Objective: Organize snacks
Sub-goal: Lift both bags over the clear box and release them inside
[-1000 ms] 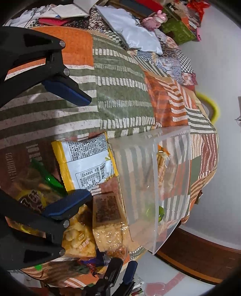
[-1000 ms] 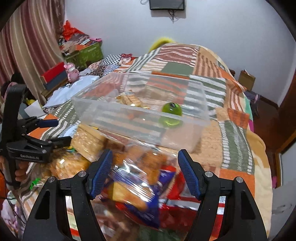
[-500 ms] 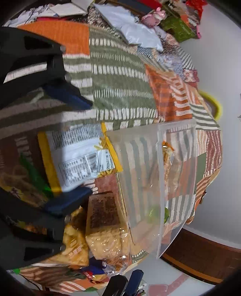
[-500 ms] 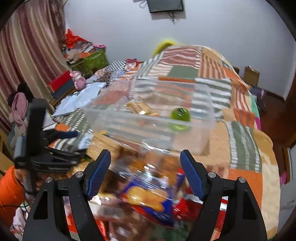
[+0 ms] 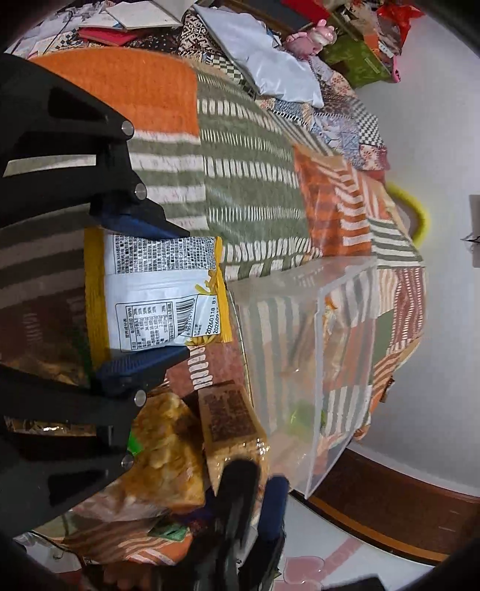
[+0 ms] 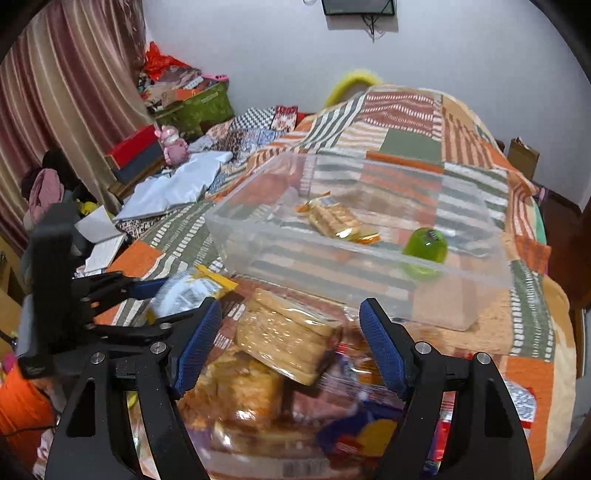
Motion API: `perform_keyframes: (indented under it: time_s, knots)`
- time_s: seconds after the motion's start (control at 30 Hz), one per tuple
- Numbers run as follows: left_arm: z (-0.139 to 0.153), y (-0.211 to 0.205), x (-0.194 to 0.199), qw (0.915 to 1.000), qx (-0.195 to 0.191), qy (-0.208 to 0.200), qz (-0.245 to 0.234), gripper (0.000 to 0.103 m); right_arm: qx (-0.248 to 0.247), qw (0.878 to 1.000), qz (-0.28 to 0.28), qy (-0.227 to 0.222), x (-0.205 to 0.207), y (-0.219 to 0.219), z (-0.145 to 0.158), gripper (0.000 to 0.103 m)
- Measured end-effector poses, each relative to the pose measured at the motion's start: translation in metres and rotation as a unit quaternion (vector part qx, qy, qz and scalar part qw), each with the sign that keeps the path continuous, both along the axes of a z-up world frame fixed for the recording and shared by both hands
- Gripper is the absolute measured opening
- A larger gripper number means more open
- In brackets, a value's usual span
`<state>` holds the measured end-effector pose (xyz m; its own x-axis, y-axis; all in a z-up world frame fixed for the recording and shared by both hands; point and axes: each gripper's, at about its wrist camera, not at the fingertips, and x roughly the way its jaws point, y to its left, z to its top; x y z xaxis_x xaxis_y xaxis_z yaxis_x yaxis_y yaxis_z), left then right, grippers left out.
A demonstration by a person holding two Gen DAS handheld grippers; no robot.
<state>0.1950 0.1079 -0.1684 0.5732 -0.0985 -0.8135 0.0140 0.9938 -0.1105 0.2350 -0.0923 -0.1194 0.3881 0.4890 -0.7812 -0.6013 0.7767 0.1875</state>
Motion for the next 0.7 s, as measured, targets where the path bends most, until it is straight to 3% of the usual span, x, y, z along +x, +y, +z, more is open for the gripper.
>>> perform_keyframes:
  time_s: [0.17,0.33,0.37,0.43,0.7]
  knots:
    - [0.013,0.012,-0.013,0.9997,-0.011,-0.019,0.004,0.054,-0.020,0.999,-0.020,0.025,0.008,0.008,-0.015,0.075]
    - [0.018,0.018,-0.022,0.9994,-0.018,-0.029,0.004,0.054,-0.047,0.998,-0.023,0.021,0.004,0.017,-0.019,0.074]
    - [0.019,0.018,-0.023,0.9993,-0.021,-0.031,0.003,0.054,-0.050,0.998,-0.023,0.020,0.003,0.018,-0.020,0.067]
    - [0.019,0.017,-0.024,0.9992,-0.023,-0.033,0.002,0.054,-0.056,0.998,-0.021,0.017,0.001,0.019,-0.021,0.064]
    - [0.029,0.009,-0.029,0.9989,-0.016,-0.044,-0.001,0.054,-0.032,0.999,-0.017,-0.003,-0.009,0.014,-0.010,0.062]
